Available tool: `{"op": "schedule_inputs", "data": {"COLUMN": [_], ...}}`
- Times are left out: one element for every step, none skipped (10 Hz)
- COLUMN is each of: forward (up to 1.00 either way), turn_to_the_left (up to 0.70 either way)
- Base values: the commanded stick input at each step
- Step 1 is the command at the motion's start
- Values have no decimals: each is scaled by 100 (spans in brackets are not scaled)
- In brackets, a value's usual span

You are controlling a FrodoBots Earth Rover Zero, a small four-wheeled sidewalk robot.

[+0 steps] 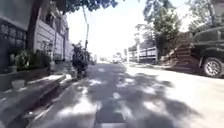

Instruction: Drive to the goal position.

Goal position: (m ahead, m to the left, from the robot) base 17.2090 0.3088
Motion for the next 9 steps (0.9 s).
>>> {"op": "schedule_inputs", "data": {"forward": [100, 100, 100, 100, 100, 100, 100, 100, 100], "turn_to_the_left": [0, 0, 0, 0, 0, 0, 0, 0, 0]}}
